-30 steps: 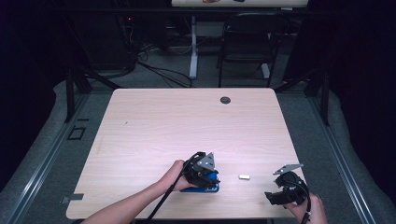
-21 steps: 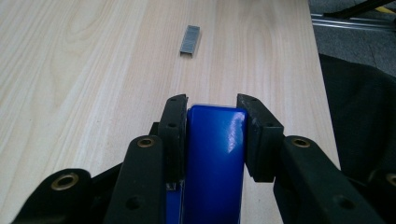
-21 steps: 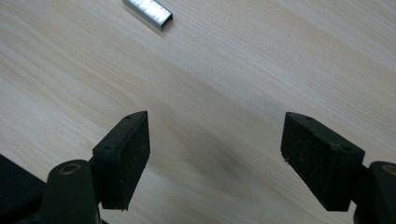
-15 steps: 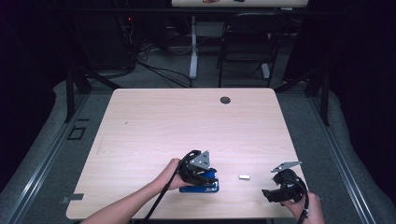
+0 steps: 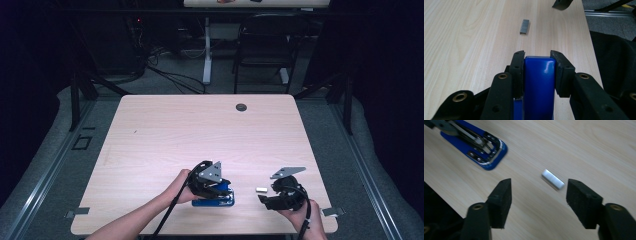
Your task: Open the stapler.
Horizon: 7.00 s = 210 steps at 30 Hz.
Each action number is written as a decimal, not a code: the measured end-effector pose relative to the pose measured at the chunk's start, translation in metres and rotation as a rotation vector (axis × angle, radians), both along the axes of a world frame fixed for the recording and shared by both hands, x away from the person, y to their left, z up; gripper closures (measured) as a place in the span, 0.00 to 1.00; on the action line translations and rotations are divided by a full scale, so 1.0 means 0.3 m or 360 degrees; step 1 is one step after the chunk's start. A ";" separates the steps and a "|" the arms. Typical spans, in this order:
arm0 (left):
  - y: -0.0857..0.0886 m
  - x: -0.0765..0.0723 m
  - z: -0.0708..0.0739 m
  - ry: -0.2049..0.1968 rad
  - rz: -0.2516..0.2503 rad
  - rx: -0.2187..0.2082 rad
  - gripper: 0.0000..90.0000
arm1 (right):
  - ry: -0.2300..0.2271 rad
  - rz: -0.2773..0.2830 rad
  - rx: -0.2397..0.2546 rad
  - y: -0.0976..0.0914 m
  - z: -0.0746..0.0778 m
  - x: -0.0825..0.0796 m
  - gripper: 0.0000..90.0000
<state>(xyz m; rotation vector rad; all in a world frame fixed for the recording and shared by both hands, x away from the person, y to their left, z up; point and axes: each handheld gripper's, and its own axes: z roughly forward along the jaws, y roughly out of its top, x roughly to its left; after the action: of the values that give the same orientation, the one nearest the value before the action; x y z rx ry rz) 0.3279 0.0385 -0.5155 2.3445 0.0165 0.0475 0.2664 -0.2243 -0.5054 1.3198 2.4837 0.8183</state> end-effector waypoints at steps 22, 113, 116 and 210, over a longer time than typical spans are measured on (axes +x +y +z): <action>0.027 -0.002 0.011 -0.0016 -0.0025 -0.0049 0.73 | 0.0100 0.0262 0.0254 0.234 -0.064 0.104 0.93; 0.126 0.009 0.099 0.0027 0.0010 0.0049 0.74 | 0.0051 0.0398 0.0172 0.290 -0.126 0.120 0.99; 0.138 0.003 0.103 0.0015 0.0012 0.0045 0.74 | 0.0050 0.0395 0.0174 0.290 -0.126 0.120 0.99; 0.428 0.031 -0.116 0.0288 0.0183 0.0573 0.71 | 0.0056 0.0405 0.0139 0.293 -0.133 0.125 0.97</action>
<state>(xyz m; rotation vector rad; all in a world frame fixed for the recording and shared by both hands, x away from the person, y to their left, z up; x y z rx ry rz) 0.3372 0.1670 -0.5503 2.6980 0.2512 -0.1140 0.3040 -0.1363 -0.5455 1.0641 2.7102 0.9755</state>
